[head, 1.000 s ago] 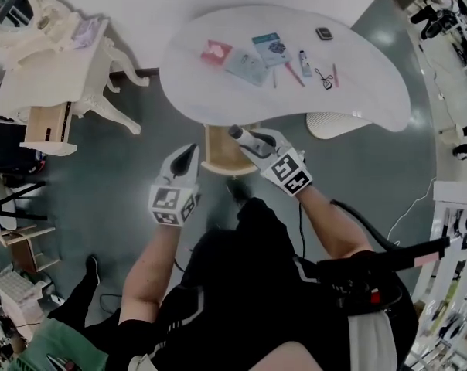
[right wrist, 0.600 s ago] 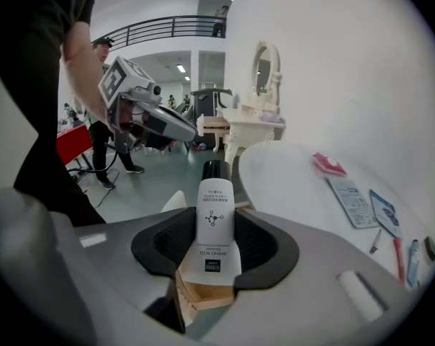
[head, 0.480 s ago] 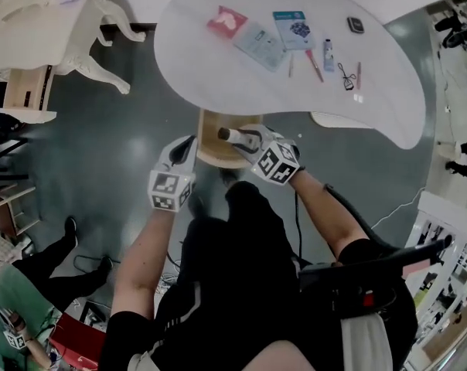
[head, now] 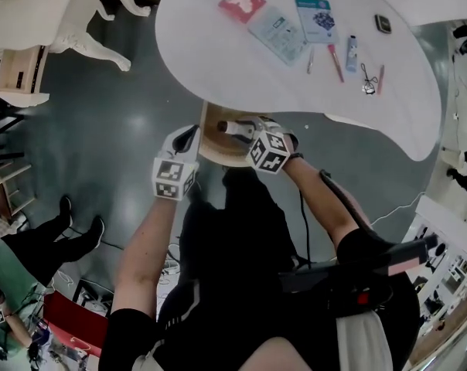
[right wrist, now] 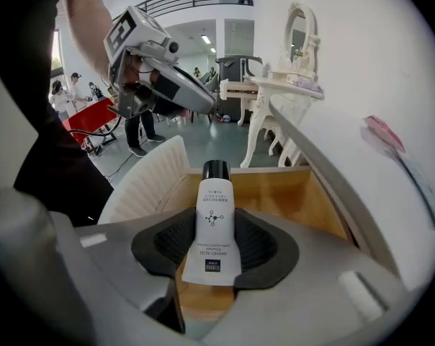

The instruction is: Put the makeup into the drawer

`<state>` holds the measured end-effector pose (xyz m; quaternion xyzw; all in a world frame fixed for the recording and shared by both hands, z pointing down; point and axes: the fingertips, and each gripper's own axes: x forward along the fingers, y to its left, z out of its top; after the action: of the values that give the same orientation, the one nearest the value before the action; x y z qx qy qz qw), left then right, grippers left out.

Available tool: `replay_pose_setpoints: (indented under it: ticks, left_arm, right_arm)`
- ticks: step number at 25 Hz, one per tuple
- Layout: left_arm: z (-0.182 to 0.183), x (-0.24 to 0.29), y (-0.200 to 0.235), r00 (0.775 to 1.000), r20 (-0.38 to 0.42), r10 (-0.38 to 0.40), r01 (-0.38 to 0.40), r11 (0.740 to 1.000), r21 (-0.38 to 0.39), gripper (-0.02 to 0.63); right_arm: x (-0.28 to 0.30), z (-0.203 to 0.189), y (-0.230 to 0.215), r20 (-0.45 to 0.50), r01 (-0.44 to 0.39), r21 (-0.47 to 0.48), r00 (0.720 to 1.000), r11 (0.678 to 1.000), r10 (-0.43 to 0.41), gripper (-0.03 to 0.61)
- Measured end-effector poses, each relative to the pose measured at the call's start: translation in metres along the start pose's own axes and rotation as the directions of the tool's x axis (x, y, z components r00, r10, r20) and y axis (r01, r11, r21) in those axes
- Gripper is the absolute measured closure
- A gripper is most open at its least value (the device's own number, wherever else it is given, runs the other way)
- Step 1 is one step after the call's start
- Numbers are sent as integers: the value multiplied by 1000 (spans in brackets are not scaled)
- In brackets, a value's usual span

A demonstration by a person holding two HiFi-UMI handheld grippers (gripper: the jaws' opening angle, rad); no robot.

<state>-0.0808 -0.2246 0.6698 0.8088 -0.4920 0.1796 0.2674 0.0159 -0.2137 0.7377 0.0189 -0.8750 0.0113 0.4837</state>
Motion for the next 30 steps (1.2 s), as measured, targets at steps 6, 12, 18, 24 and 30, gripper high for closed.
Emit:
replay_pose_setpoints:
  ticks: [6, 12, 18, 24, 30]
  left_arm:
    - [-22, 7, 3, 999, -30, 24, -25, 999, -47, 614]
    - [-29, 15, 0, 999, -42, 30, -33, 998, -59, 614]
    - [-34, 18, 3, 998, -47, 43, -46, 996, -81, 614]
    - [-41, 18, 4, 997, -59, 46, -52, 994, -97, 614]
    - [-41, 14, 3, 997, -54, 48, -54, 993, -107, 614]
  right_arm:
    - [31, -20, -3, -85, -35, -28, 996, 999, 32, 407]
    - [55, -31, -6, -138, -51, -42, 989, 998, 45, 407]
    - [78, -38, -10, -186, -56, -42, 981, 998, 47, 405]
    - [98, -47, -12, -256, -78, -23, 964, 997, 69, 405]
    - [114, -45, -17, -306, -75, -72, 951, 995, 50, 403]
